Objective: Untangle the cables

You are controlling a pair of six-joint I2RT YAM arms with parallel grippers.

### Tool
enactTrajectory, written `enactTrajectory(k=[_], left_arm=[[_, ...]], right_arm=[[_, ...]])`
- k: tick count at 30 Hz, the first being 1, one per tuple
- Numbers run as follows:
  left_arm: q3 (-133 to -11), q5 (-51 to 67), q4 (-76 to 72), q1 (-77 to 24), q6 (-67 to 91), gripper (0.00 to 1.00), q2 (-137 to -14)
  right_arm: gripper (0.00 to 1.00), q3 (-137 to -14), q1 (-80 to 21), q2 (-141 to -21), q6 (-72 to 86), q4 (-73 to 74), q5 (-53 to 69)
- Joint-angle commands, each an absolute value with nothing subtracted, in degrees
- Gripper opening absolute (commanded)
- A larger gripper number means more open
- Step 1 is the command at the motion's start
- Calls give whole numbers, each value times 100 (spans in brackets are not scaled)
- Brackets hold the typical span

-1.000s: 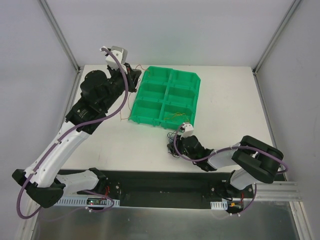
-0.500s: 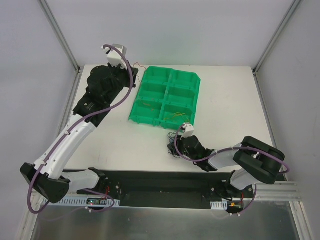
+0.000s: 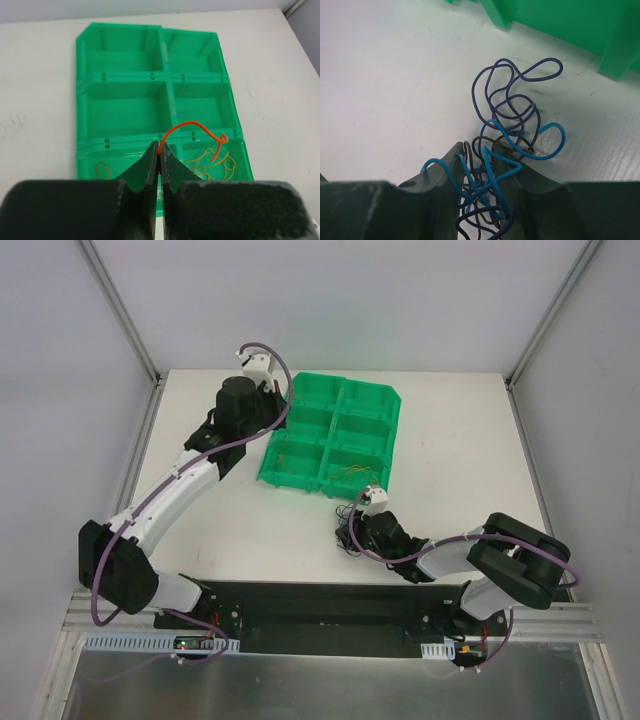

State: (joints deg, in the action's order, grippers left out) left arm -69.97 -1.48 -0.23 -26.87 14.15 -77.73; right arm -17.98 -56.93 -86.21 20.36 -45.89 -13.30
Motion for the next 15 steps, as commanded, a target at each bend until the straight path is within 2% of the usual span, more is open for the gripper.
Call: enactTrajectory(k=[1, 15], left_arm=[[-6926, 228, -308, -2610, 1775, 0, -8129], [-6610, 519, 193, -2575, 2399, 0, -9202]], right_arm=[[33, -1846, -5678, -8666, 2048, -4271, -1371], [33, -1846, -5678, -8587, 2013, -4236, -1354]])
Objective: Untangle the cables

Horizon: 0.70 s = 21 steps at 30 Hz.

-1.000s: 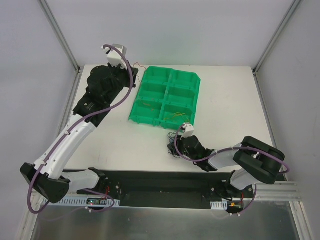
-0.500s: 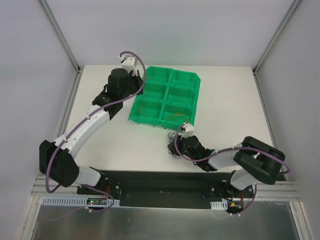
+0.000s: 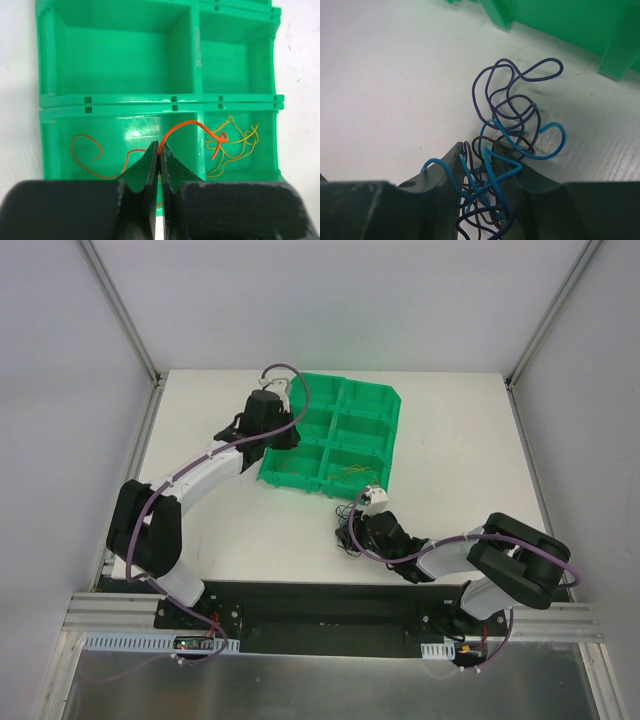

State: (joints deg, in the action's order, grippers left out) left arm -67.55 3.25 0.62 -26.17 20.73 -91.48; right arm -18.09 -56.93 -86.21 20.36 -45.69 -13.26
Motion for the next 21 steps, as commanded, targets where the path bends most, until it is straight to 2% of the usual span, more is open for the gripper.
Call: enactTrajectory(k=[1, 8, 16, 18, 21], left_arm=[[-6540, 527, 193, -2575, 2452, 0, -9228], [-6337, 791, 290, -2575, 2540, 2, -9413], [-6004, 492, 422, -2575, 2742, 43, -9072], [-5819, 457, 422, -2575, 2830, 50, -8633], [-5485, 413, 413, -2575, 2751, 55, -7878]], right_arm=[[33, -1828, -5686, -8561, 2013, -4219, -1371], [33, -1837, -5678, -8552, 2004, -4219, -1336], [33, -1854, -5678, -8491, 2039, -4219, -1231], [33, -1837, -5678, -8473, 2039, -4227, -1178], [34, -1819, -5686, -8464, 1987, -4219, -1134]])
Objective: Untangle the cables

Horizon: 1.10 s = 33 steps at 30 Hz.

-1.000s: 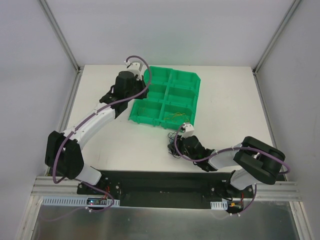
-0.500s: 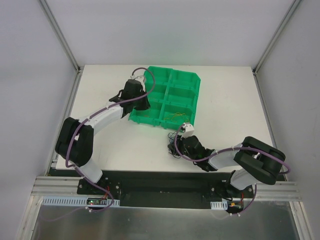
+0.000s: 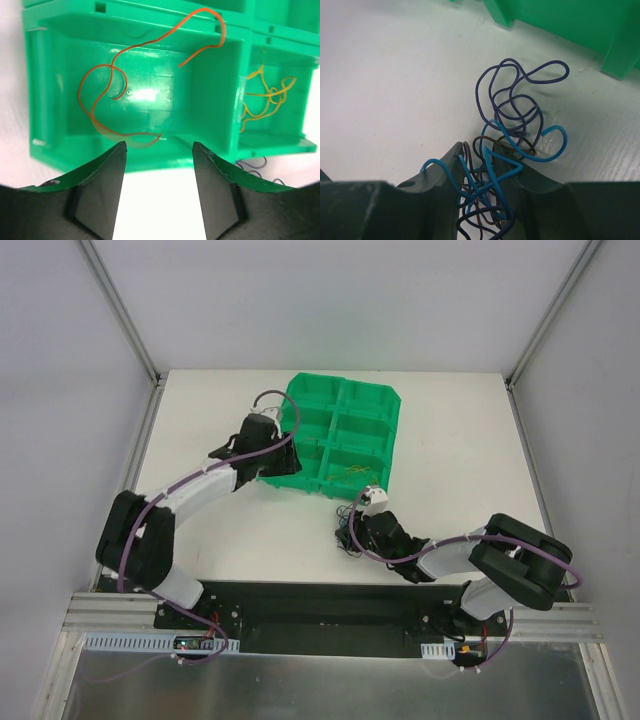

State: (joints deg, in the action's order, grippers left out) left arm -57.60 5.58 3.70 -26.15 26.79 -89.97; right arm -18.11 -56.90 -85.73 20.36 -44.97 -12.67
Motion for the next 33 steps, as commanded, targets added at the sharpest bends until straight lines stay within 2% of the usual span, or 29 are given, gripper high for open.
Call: enactTrajectory(k=[1, 10, 13, 20, 26, 31, 33], left_arm=[[-5319, 483, 396, -2584, 2725, 57, -7570], [-3474, 1766, 159, -2584, 2777, 59, -5065], [-2955, 2143, 18, -2593, 2935, 59, -4668], [-2461, 2567, -457, -3022, 3357, 65, -5132], [-2461, 2241, -694, -3901, 3437, 66, -5668], [-2399, 2618, -1098, -4008, 3384, 64, -5932], [-2452, 2742, -1151, -4051, 3288, 66, -6064]], right_arm=[[35, -1854, -5678, -8464, 1952, -4210, -1082], [47, -2979, -5870, -9211, 1635, -4385, 1008], [51, -3155, -5994, -9089, 1564, -4325, 1204], [70, -2497, -5889, -8359, 1714, -4298, 791], [75, -1636, -5889, -7718, 1749, -4289, 606], [77, -1336, -5889, -7199, 1758, -3868, 124], [74, -1371, -5897, -7084, 1714, -3684, 53]])
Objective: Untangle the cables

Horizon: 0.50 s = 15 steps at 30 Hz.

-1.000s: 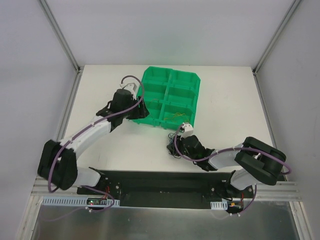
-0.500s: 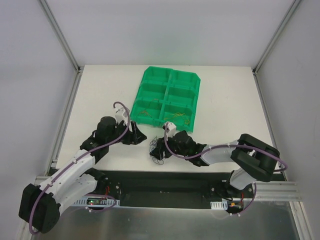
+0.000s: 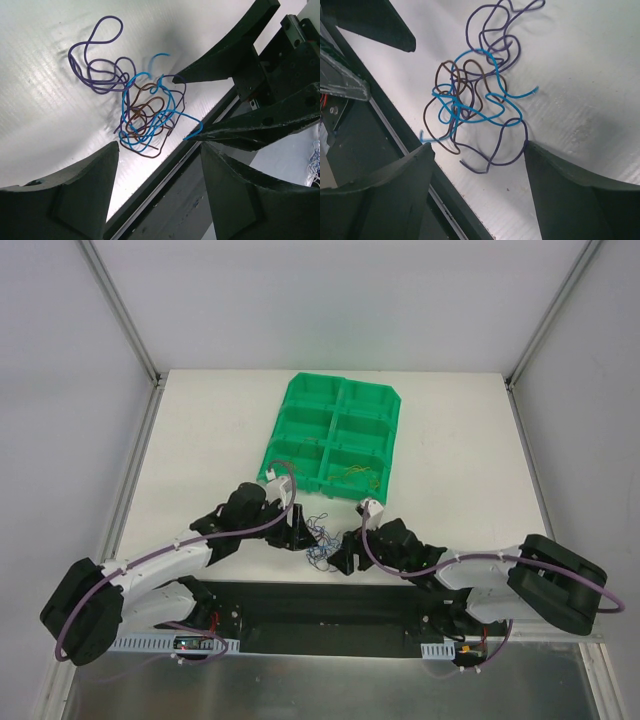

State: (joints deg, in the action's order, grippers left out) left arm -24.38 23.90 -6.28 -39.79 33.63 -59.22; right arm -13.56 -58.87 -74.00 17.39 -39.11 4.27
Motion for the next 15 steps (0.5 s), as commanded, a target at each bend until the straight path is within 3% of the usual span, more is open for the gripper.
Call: enactTrajectory(k=[1, 3, 6, 11, 15], left_arm=[[-2513, 2838, -1143, -4060, 3235, 66, -6160], [-2627, 2935, -1108, -4087, 3208, 65, -6371], [-2716, 2901, -1116, -4175, 3261, 56, -6600], [-2733, 2593, -1002, -4236, 3419, 45, -6829], [-2830, 2531, -879, -4298, 3445, 45, -6873]], right_arm=[[72, -1388, -5889, -7093, 1688, -3639, 53], [63, -1441, -5897, -7198, 1661, -3639, 70], [41, -1555, -5897, -7453, 1679, -3647, 123], [19, -1565, -5924, -7532, 1723, -3700, 36], [1, -1512, -5924, -7506, 1828, -3691, -220]])
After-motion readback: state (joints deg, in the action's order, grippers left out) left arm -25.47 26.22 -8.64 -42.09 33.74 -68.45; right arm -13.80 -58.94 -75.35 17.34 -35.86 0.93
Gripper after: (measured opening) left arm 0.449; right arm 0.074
